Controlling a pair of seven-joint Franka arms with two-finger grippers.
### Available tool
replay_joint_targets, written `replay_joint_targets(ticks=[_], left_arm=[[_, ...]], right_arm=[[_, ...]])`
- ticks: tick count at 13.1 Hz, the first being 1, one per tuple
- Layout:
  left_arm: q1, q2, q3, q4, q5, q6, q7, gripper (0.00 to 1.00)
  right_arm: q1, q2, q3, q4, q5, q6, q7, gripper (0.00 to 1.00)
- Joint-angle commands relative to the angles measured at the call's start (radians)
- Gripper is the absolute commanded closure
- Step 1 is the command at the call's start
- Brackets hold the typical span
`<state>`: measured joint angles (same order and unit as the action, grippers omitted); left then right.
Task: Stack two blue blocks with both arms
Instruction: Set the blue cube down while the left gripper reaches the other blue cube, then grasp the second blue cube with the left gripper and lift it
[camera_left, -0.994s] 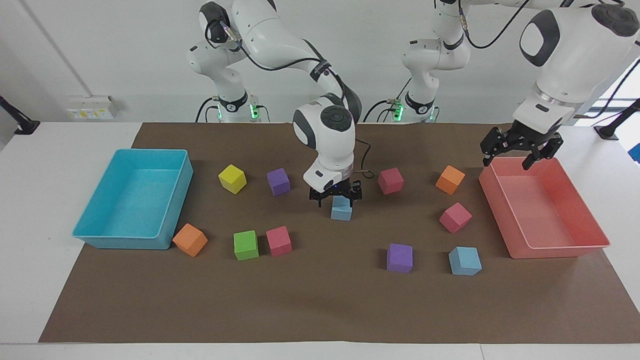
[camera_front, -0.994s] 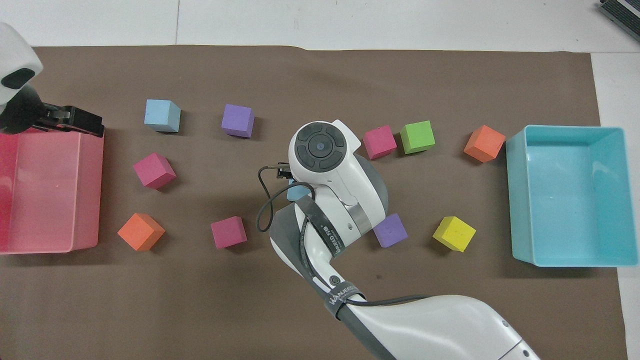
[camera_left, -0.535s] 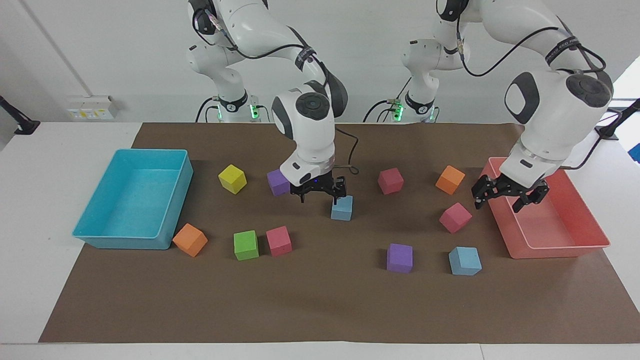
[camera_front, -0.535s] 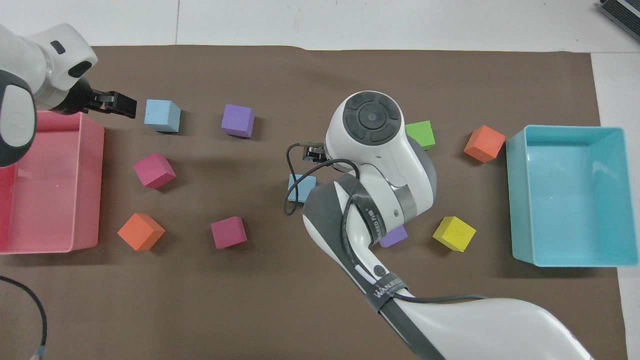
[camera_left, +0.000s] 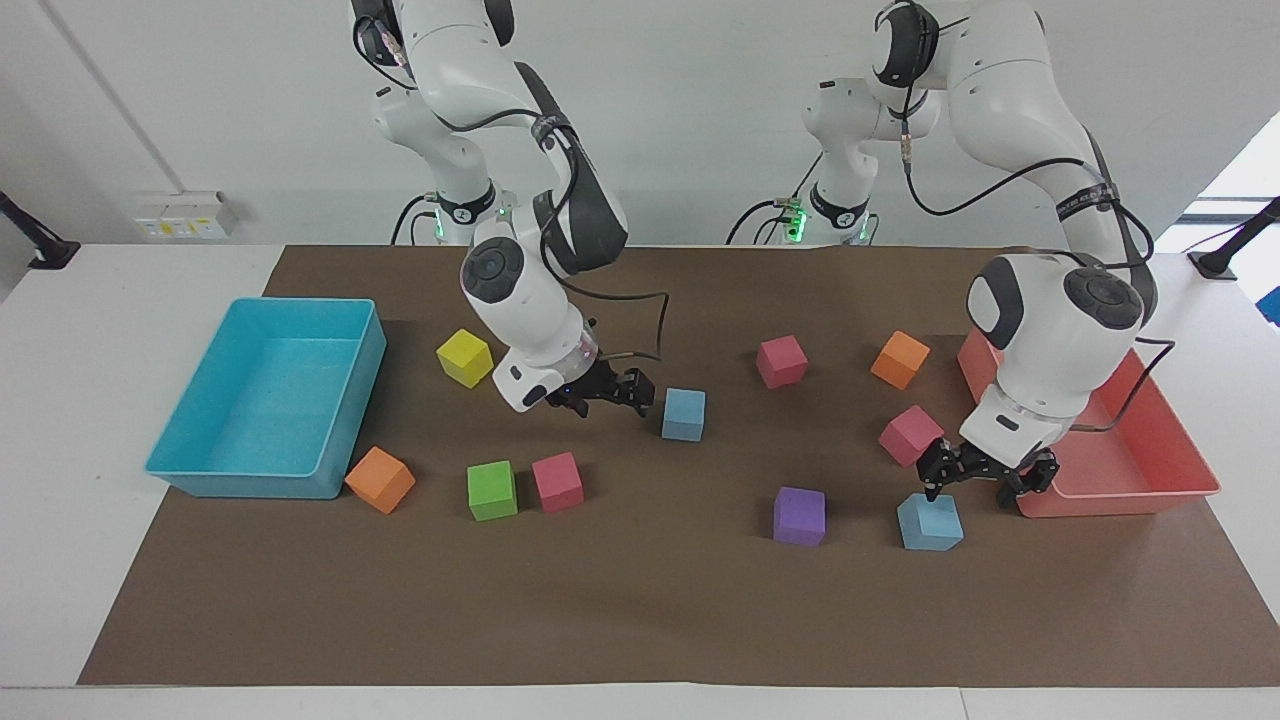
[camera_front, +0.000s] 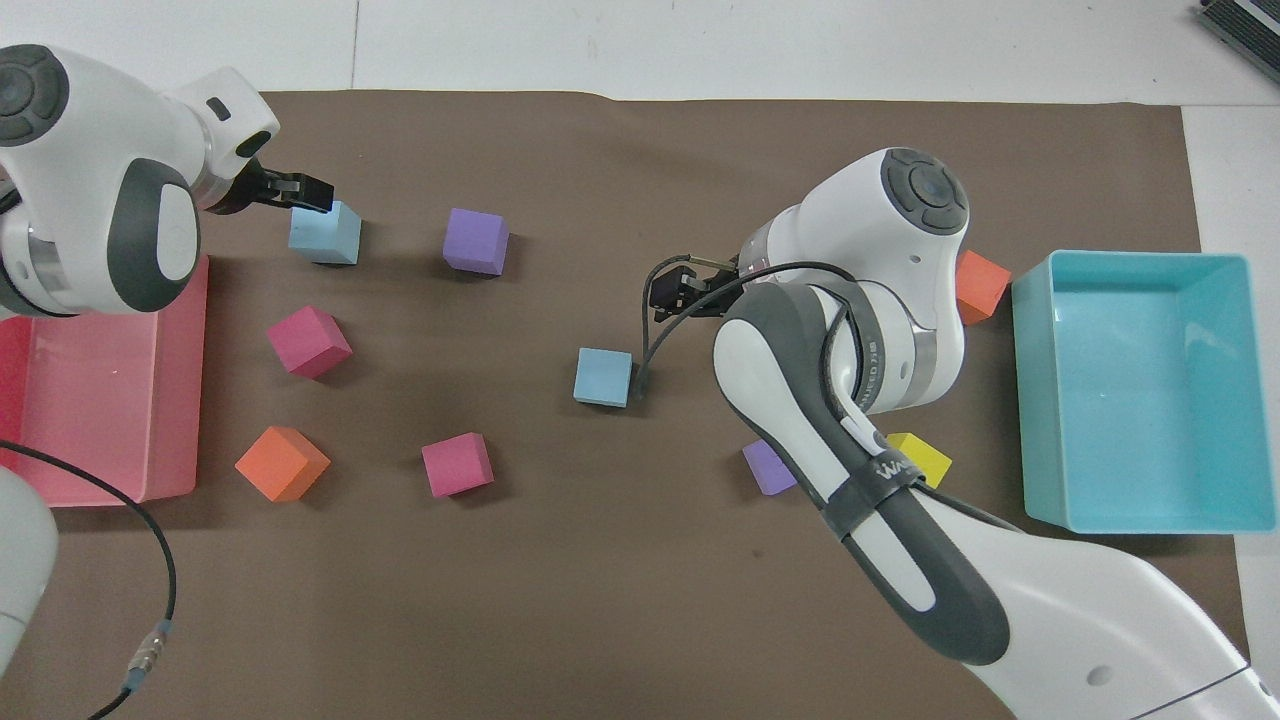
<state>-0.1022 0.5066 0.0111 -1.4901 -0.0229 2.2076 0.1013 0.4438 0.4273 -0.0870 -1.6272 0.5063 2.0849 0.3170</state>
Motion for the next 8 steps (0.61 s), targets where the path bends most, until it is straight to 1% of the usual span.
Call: replay_joint_targets(ticks=[1, 2, 5, 6, 8], left_arm=[[-0.011, 0.035, 0.01, -0.002, -0.017, 0.058, 0.006, 0.0], [-0.017, 0.049, 0.01, -0.013, -0.017, 0.087, 0.005, 0.0], [-0.019, 0.078, 0.01, -0.079, -0.017, 0.21, -0.015, 0.0], [-0.019, 0.082, 0.01, -0.09, -0.017, 0.222, -0.015, 0.0], [-0.02, 0.092, 0.01, -0.105, -0.018, 0.224, -0.017, 0.0]], right_arm=[[-0.037, -0.022, 0.013, -0.094, 0.185, 0.061, -0.142, 0.13], [-0.046, -0.022, 0.013, -0.114, 0.231, 0.067, -0.174, 0.3], [-0.057, -0.021, 0.013, -0.155, 0.357, 0.067, -0.208, 0.94], [-0.056, -0.021, 0.013, -0.169, 0.4, 0.069, -0.208, 1.0], [-0.057, -0.016, 0.013, -0.195, 0.481, 0.073, -0.228, 1.0]])
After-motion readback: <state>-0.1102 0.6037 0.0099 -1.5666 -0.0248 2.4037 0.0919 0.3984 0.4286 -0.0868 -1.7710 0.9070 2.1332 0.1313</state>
